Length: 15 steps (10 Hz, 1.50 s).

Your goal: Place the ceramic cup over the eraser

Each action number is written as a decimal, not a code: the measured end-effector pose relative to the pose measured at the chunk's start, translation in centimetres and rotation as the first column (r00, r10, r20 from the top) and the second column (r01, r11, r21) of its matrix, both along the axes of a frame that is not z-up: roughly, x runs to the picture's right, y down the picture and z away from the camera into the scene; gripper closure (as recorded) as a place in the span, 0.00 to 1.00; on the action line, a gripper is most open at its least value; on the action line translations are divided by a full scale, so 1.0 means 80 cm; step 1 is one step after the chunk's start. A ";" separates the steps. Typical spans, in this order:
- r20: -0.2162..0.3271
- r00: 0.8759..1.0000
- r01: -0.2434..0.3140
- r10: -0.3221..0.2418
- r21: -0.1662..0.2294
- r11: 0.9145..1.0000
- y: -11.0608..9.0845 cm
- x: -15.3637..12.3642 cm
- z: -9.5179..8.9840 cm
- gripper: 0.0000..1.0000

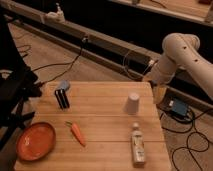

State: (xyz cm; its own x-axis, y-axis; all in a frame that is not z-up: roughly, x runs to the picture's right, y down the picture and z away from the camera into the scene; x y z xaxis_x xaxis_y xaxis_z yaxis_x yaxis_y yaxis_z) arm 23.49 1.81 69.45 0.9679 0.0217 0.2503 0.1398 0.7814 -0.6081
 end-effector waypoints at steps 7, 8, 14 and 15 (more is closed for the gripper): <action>0.000 1.000 0.000 0.000 0.000 1.000 0.000 0.000 0.000 0.20; 0.000 1.000 0.000 0.000 0.001 1.000 -0.001 0.000 0.000 0.20; -0.009 1.000 0.028 -0.028 0.068 0.997 -0.011 -0.001 0.053 0.20; -0.010 1.000 0.013 -0.012 0.072 0.997 -0.010 -0.005 0.066 0.20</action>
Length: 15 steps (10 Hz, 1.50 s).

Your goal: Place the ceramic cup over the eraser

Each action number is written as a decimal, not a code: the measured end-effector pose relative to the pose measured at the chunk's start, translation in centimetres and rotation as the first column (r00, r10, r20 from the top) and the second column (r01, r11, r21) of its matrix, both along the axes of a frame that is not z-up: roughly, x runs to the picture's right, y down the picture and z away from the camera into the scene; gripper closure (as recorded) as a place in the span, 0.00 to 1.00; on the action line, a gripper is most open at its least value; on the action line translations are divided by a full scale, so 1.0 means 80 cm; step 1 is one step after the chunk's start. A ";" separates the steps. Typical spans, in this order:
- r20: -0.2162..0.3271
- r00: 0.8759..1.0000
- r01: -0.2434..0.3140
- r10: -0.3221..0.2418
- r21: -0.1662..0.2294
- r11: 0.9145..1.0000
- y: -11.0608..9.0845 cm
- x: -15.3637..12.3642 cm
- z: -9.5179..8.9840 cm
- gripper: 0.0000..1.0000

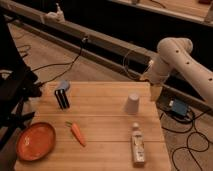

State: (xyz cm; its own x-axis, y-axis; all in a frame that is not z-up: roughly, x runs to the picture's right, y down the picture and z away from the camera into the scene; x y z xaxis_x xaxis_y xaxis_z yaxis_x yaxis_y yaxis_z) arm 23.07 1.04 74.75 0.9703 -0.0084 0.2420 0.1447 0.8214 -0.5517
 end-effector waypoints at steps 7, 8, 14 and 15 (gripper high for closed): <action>0.070 0.998 -0.004 0.005 -0.010 1.000 0.015 -0.047 0.059 0.20; 0.071 0.997 -0.004 0.004 -0.010 1.000 0.015 -0.047 0.059 0.20; 0.091 0.994 0.054 -0.052 -0.024 0.998 0.025 -0.088 0.090 0.20; 0.088 0.995 0.059 -0.056 -0.034 0.998 0.030 -0.088 0.094 0.20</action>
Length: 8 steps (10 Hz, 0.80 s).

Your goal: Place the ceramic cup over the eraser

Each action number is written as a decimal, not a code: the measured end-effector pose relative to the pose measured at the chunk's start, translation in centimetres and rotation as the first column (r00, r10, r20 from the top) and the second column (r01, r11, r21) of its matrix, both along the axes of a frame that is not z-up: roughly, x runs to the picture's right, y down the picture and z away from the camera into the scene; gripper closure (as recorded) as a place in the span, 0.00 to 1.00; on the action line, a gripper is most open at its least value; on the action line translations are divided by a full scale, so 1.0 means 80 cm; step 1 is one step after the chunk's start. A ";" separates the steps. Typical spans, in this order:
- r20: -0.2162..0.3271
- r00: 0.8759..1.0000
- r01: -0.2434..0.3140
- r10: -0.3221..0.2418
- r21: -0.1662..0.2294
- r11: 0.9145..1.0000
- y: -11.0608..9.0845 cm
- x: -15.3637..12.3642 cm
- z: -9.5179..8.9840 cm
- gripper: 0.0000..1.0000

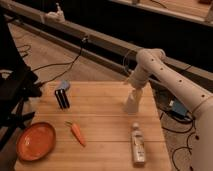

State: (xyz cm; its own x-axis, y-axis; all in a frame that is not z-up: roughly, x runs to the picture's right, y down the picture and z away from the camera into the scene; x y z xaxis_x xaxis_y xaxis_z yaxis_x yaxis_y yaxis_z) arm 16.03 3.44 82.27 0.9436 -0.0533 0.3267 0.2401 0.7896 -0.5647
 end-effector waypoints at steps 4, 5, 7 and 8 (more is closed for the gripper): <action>-0.028 0.999 -0.022 0.020 -0.044 0.999 0.020 0.012 0.024 0.20; -0.029 0.999 -0.041 0.039 -0.052 0.998 0.023 0.014 0.029 0.20; -0.027 0.997 -0.080 0.079 -0.071 0.994 0.033 0.019 0.039 0.20; -0.024 0.995 -0.094 0.092 -0.082 0.992 0.038 0.019 0.044 0.20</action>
State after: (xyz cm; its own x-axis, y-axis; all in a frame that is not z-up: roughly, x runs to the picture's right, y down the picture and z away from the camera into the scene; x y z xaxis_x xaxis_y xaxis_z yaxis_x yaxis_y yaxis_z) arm 17.59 6.46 85.76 0.9498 0.0612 0.3067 0.1556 0.7582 -0.6332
